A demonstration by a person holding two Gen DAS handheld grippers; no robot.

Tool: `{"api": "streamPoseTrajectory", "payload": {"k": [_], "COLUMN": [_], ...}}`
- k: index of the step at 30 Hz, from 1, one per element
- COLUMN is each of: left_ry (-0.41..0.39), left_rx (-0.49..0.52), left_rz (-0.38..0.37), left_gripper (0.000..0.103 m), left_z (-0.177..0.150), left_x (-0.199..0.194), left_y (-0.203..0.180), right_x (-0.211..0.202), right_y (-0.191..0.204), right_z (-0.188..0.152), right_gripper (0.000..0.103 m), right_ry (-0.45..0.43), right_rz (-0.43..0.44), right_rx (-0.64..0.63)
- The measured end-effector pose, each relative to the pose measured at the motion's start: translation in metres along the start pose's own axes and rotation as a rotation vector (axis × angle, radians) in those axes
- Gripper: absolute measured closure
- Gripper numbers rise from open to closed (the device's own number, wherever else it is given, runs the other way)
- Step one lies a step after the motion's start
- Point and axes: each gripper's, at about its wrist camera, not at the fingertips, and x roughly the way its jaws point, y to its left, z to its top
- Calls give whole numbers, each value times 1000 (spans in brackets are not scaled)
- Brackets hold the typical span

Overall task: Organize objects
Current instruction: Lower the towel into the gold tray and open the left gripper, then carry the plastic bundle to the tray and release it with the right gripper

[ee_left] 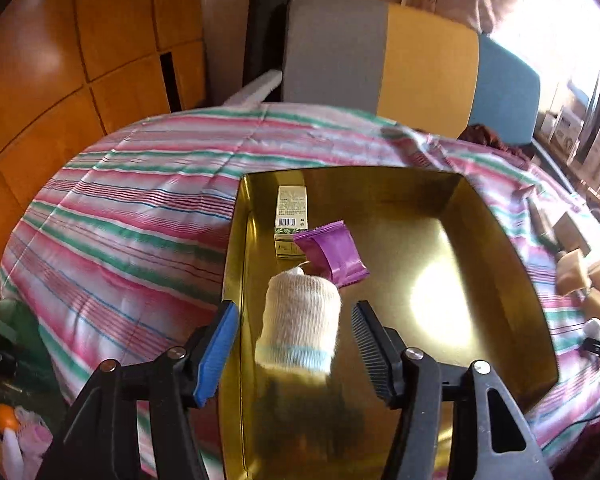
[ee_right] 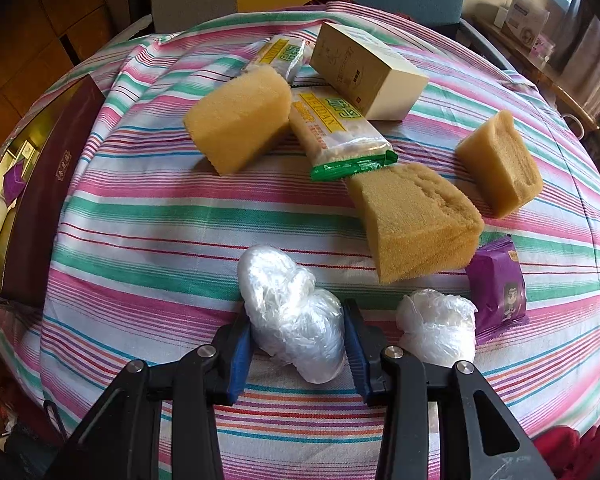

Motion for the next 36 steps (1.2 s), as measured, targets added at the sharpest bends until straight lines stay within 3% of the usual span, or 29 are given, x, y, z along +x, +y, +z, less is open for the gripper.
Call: {"api": "streamPoseTrajectory", "payload": {"k": [6, 11, 17, 23, 27, 31, 36], "left_ry": [-14, -13, -31, -72, -77, -69, -64], "left_rx": [-41, -70, -148, -214, -246, -265, -279], "left_rz": [-40, -58, -54, -22, 0, 5, 4], "left_gripper": [43, 43, 43, 43, 43, 43, 43], "left_z": [-23, -34, -36, -33, -38, -43, -46], "left_x": [-22, -27, -32, -45, -50, -51, -48], "left_y": [10, 23, 49, 78, 95, 104, 110], "right_x": [-6, -23, -54, -82, -69, -35, -4], "right_y": [8, 28, 111, 228, 297, 358, 405], "right_z": [-5, -3, 27, 49, 49, 44, 31], "right_gripper": [62, 62, 62, 62, 62, 62, 60], "right_ry": [-14, -48, -135, -183, -137, -36, 60], "right_rz": [15, 81, 190, 346, 434, 510, 524], "right_rx": [-4, 16, -103, -299, -393, -440, -493]}}
